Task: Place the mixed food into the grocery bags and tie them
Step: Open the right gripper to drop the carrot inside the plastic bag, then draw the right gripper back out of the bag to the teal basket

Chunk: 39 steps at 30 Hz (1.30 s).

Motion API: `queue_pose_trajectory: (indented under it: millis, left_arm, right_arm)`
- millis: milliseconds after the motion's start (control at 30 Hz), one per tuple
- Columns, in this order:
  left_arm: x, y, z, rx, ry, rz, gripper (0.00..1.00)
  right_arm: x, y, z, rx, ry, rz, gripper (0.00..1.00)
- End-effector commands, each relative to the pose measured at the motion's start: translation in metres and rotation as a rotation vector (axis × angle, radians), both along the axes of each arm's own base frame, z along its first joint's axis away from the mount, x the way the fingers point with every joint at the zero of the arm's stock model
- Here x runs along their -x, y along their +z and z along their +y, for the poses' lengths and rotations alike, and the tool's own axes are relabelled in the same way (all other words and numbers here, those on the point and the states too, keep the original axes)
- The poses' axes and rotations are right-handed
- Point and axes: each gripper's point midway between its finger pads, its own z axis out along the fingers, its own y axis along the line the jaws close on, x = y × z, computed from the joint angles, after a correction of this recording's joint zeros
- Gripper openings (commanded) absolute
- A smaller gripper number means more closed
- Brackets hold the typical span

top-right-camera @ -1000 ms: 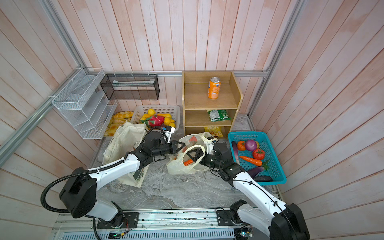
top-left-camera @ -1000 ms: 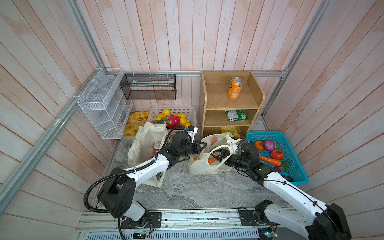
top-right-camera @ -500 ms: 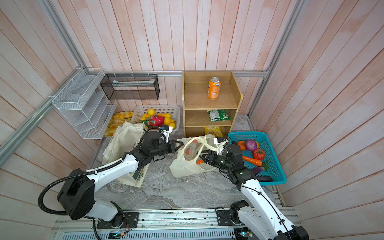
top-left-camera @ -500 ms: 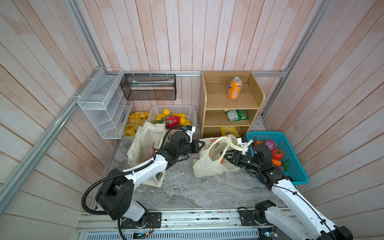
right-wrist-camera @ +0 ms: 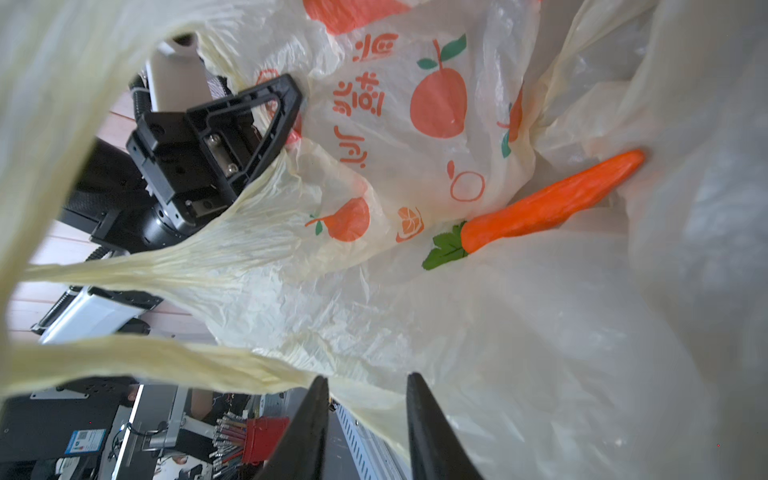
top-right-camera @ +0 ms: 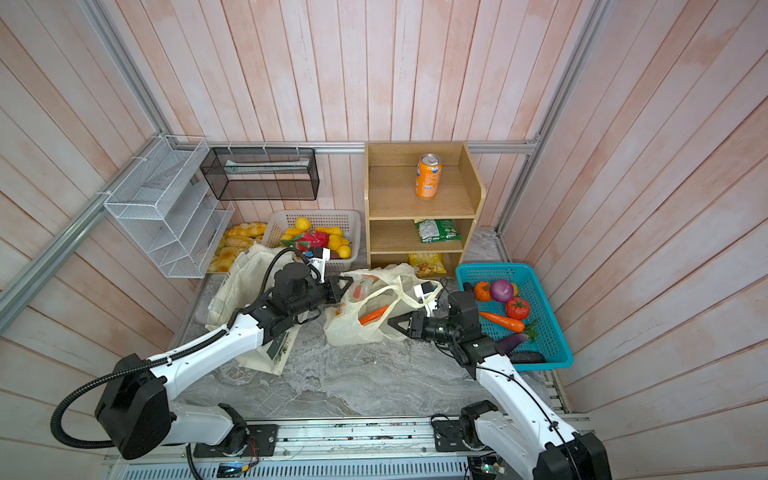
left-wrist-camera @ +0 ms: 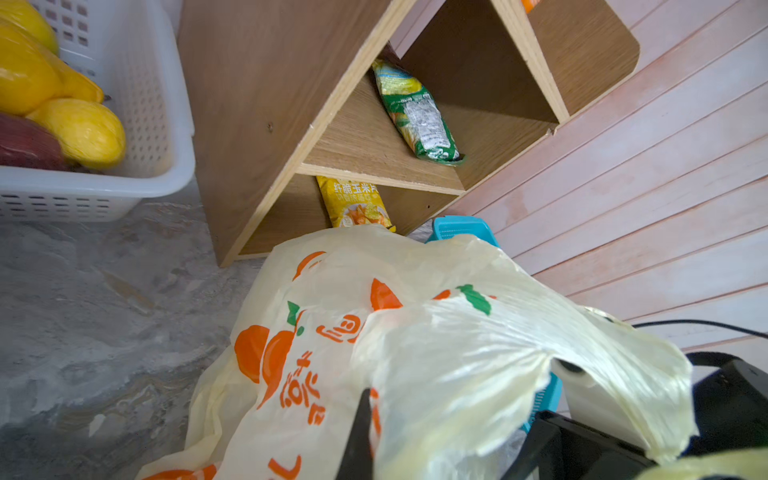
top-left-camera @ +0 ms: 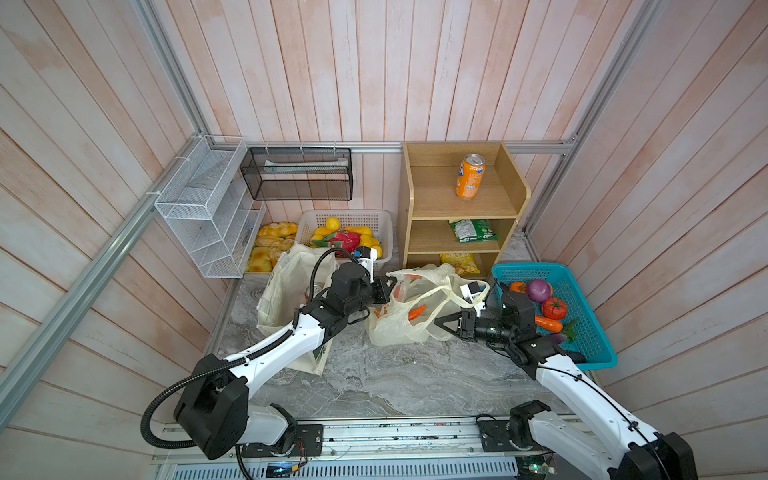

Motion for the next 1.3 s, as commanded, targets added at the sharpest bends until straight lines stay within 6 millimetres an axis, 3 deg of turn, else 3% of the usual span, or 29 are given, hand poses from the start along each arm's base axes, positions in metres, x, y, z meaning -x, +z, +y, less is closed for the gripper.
queue_pose_trajectory:
  millis: [0, 200, 333, 533, 733, 900, 1033, 1267]
  left_arm:
    - [-0.005, -0.003, 0.014, -0.038, 0.052, -0.024, 0.00]
    - [-0.010, -0.007, 0.014, -0.040, 0.052, -0.016, 0.00]
    - [-0.011, -0.010, 0.014, -0.041, 0.050, -0.008, 0.00]
    - [-0.013, -0.011, 0.015, -0.044, 0.053, -0.006, 0.00]
    - [-0.013, -0.013, 0.017, -0.045, 0.055, -0.001, 0.00]
    - [-0.012, -0.011, 0.017, -0.040, 0.045, 0.000, 0.00]
    - [-0.010, -0.010, 0.015, -0.032, 0.024, 0.003, 0.00]
    - [-0.006, -0.012, 0.007, -0.018, -0.024, 0.017, 0.00]
  right_arm:
    - [0.014, -0.009, 0.008, 0.017, 0.090, -0.032, 0.35]
    - [0.034, -0.065, 0.013, 0.125, 0.141, 0.065, 0.35]
    - [0.039, -0.079, 0.010, 0.166, 0.144, 0.085, 0.35]
    - [0.026, -0.057, -0.004, 0.195, 0.032, 0.055, 0.35]
    - [0.008, -0.041, -0.038, 0.201, -0.167, 0.094, 0.35]
    - [-0.006, -0.024, -0.074, 0.216, -0.343, 0.095, 0.37]
    - [-0.029, -0.005, -0.109, 0.206, -0.510, 0.094, 0.39]
    - [-0.078, 0.019, -0.173, 0.126, -0.840, 0.135, 0.55]
